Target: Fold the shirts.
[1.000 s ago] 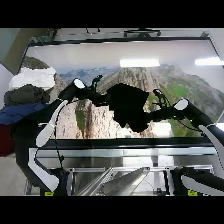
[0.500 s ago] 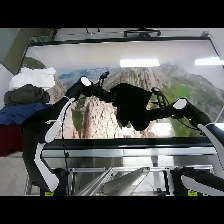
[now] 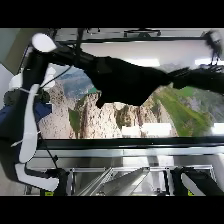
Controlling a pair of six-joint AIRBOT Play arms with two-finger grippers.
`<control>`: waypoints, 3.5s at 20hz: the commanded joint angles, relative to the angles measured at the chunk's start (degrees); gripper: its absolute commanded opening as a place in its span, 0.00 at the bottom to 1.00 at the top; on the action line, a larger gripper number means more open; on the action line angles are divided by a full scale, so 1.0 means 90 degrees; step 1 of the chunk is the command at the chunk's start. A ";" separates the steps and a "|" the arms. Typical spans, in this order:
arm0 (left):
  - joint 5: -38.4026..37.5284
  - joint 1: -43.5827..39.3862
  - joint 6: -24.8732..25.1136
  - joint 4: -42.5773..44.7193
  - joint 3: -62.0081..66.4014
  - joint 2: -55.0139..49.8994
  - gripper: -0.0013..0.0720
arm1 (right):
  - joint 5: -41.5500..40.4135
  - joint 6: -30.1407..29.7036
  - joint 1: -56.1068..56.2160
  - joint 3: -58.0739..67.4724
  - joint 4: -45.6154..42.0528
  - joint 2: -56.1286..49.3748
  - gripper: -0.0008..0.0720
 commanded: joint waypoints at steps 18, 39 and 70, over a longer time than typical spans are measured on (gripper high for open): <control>0.2079 0.0265 0.0775 0.1035 -0.2769 -0.0425 0.05 | -0.1049 0.0340 0.0340 -0.1212 0.0046 -0.2159 0.03; 0.1668 0.0702 0.1200 0.1069 -0.1984 -0.2385 0.96 | -0.1020 0.0673 -0.0617 -0.3463 0.0260 -0.2538 0.76; 0.1758 0.1139 0.0573 0.1081 -0.6144 0.1015 0.99 | 0.1576 0.1151 -0.1132 0.3019 -0.0199 -0.5656 0.48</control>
